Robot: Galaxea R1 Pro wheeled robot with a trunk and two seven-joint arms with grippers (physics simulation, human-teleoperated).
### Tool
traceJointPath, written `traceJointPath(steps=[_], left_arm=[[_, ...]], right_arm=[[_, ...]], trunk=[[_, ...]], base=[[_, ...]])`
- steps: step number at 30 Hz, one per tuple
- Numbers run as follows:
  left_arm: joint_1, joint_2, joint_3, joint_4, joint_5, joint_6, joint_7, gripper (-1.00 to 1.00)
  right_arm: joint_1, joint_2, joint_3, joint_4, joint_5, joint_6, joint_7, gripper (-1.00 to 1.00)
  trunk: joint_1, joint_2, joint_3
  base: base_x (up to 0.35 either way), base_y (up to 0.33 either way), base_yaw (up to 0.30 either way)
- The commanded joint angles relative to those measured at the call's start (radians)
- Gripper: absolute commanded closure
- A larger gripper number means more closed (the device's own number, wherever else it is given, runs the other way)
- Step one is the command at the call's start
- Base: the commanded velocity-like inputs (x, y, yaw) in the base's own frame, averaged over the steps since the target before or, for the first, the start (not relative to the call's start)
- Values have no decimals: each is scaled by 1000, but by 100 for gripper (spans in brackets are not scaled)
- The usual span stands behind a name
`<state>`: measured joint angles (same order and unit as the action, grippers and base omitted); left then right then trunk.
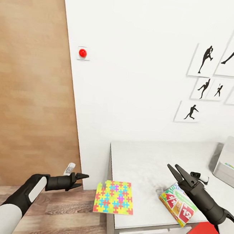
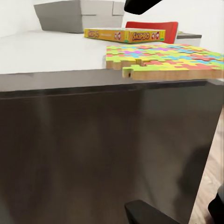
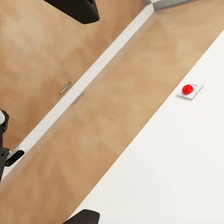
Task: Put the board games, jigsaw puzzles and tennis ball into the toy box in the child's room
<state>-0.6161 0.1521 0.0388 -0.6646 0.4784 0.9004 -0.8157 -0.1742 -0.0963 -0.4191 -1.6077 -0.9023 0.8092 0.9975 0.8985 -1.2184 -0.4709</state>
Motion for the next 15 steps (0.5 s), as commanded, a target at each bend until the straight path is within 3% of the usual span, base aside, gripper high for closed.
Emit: traceJointPath(steps=[1, 6, 15], left_arm=[[-1, 1, 0, 0, -1, 4, -5, -100], [-1, 3, -4, 0, 0, 8, -11, -100], [-2, 15, -7, -7, -4, 73, -24, -100]], right_arm=[[-1, 0, 0, 0, -3, 5, 1, -100], [-1, 0, 0, 0, -3, 5, 1, -100], [-1, 1, 0, 0, -3, 5, 0, -100]], trunk=[[0, -1, -1], [0, -1, -1], [0, -1, -1]], base=[[0, 0, 0], [0, 0, 0], [0, 10, 0]])
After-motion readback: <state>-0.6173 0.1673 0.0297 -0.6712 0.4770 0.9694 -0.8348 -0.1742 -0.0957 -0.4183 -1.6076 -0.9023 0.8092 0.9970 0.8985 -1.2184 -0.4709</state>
